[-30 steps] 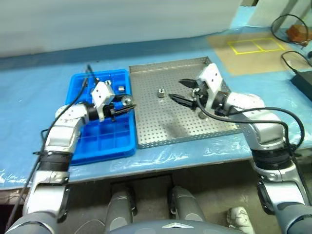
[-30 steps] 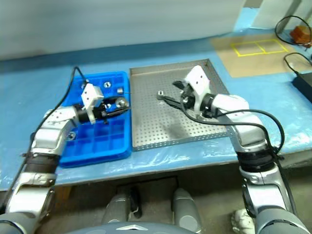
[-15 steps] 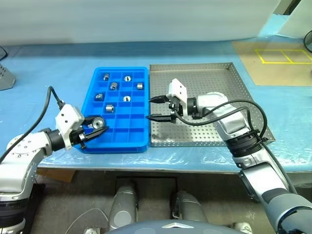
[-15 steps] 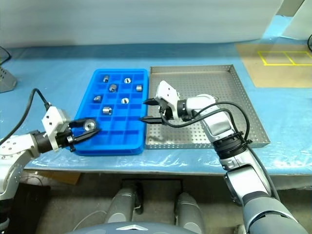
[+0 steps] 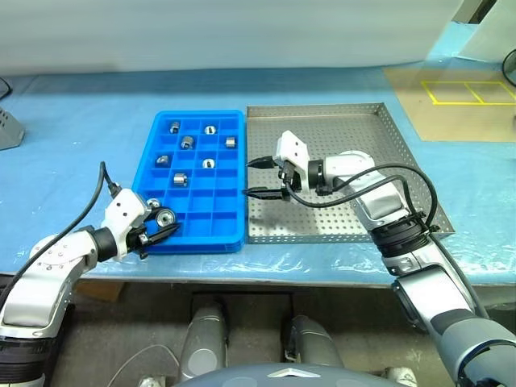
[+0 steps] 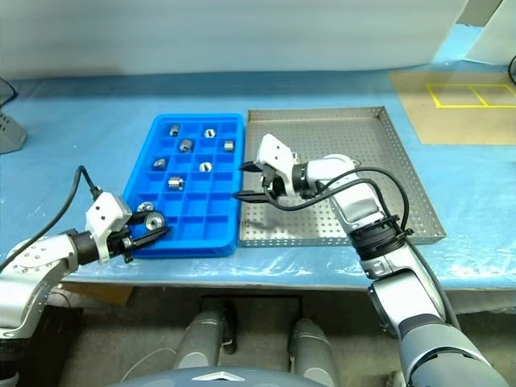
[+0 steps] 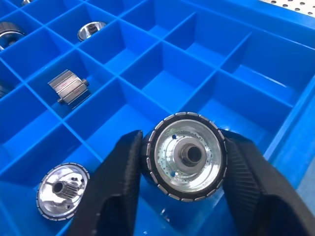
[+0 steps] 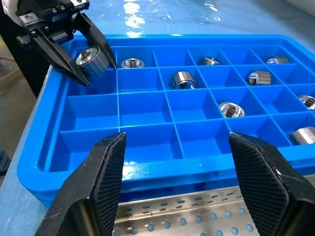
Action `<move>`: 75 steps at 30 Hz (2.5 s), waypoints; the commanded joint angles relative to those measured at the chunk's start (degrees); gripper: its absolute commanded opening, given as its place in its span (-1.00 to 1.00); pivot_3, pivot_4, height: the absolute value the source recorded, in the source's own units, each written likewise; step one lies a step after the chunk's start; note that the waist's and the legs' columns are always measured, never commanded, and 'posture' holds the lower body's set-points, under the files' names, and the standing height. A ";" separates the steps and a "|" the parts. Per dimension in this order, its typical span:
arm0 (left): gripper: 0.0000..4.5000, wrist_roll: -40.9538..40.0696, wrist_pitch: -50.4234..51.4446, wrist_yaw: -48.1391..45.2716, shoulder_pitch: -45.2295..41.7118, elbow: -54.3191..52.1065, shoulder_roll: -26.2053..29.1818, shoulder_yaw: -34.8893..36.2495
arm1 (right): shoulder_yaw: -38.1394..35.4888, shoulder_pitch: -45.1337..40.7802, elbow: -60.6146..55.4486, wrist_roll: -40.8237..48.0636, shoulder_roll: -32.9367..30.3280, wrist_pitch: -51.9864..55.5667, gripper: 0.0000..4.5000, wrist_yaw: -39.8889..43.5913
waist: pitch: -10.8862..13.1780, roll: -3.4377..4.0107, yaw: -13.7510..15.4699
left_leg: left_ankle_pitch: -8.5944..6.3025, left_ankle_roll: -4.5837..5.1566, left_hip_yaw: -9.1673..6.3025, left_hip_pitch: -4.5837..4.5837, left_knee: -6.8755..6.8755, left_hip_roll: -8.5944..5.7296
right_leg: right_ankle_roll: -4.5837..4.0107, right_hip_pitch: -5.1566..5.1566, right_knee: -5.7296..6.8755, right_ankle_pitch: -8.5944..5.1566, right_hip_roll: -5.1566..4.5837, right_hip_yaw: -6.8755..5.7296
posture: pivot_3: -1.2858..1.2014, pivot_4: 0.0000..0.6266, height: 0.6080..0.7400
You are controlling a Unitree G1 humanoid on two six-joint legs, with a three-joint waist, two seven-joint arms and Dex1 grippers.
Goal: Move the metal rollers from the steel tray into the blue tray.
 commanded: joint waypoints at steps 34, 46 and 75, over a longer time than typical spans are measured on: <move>0.87 -5.87 3.60 1.72 -26.29 3.96 -8.82 -8.72 | -20.36 -19.05 59.24 -7.57 13.68 -21.29 0.52 -40.87 | -0.01 -0.01 -3.00 | 0.28 -0.17 0.03 -0.73 0.71 0.18 | -0.21 -0.75 1.02 -0.05 0.08 -0.03 | 0.01 -0.52 1.00; 0.87 -4.90 3.79 2.54 -26.33 5.12 -8.55 -9.06 | -20.80 -19.40 63.26 -9.67 17.51 -23.96 0.52 -42.63 | -0.01 0.00 -2.99 | 0.30 -0.19 0.03 -0.73 0.79 0.25 | -0.22 -0.76 1.11 -0.05 0.09 -0.05 | 0.02 -0.52 1.00; 0.89 -4.32 -0.48 -3.85 -24.25 12.63 2.92 -0.67 | -9.41 -6.44 12.42 -1.54 13.09 -4.56 -0.29 -4.70 | -0.01 -0.02 -2.53 | 0.34 0.07 -0.15 -0.99 0.72 0.54 | -0.29 -0.98 1.05 -0.01 0.49 -0.18 | 0.06 -0.52 1.00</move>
